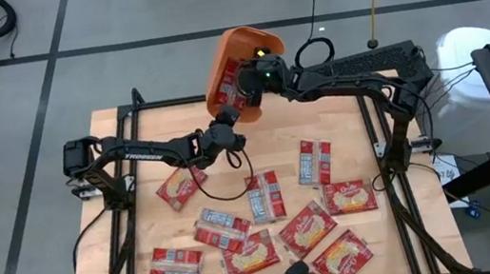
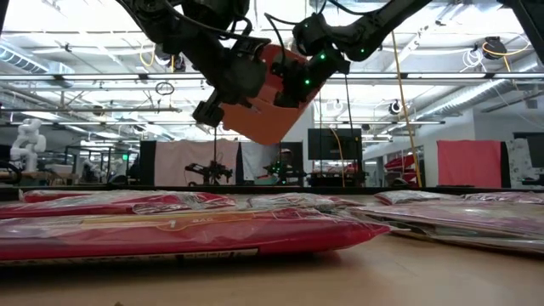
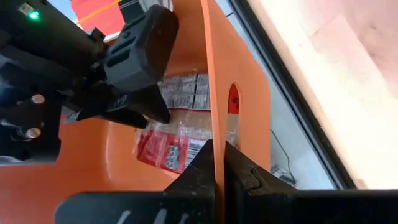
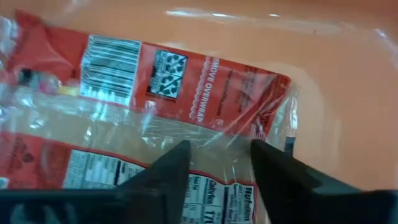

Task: Sort popcorn bags into baskets
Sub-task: Put the red popcorn bag into the orange bin

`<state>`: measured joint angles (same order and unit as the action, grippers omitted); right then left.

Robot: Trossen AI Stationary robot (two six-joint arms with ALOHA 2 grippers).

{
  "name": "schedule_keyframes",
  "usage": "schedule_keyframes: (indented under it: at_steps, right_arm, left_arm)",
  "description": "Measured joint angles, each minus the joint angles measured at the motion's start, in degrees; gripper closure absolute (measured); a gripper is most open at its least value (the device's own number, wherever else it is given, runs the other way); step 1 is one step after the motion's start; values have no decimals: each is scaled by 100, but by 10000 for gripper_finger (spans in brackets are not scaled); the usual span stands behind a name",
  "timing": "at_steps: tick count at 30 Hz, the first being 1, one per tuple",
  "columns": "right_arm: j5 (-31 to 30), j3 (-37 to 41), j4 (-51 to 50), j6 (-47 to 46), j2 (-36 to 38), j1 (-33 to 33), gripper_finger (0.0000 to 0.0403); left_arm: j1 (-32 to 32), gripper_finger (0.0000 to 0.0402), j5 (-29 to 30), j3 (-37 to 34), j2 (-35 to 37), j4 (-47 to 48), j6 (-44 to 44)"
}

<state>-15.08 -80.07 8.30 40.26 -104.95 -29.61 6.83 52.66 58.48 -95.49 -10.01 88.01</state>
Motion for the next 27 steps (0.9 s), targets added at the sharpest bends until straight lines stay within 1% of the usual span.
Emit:
schedule_keyframes:
  at_steps: [3, 6, 7, 12, 17, 24, 27]
  right_arm:
    - [21, 0, 113, -36, 2, 0, 304]
    - [25, 9, 163, -56, 0, -13, 375]
    - [27, 9, 159, -56, 0, -13, 388]
    - [42, 10, 124, -64, 33, 34, 401]
    - [26, 9, 40, -60, 248, 206, 402]
    - [21, 9, -125, -61, 543, 498, 403]
    - [-242, 11, -212, 12, 631, 613, 403]
  left_arm:
    - [0, 400, 11, 0, -30, -17, -7]
    - [-28, 400, 13, 0, -27, -30, -78]
    - [-35, 400, 10, 0, -27, -26, -159]
    - [-37, 400, -39, 0, -27, 7, -721]
    - [30, 400, -102, 4, -25, 171, -1453]
    - [190, 398, -150, 11, -19, 257, -2069]
    - [220, 400, -160, 13, -19, 271, -2325]
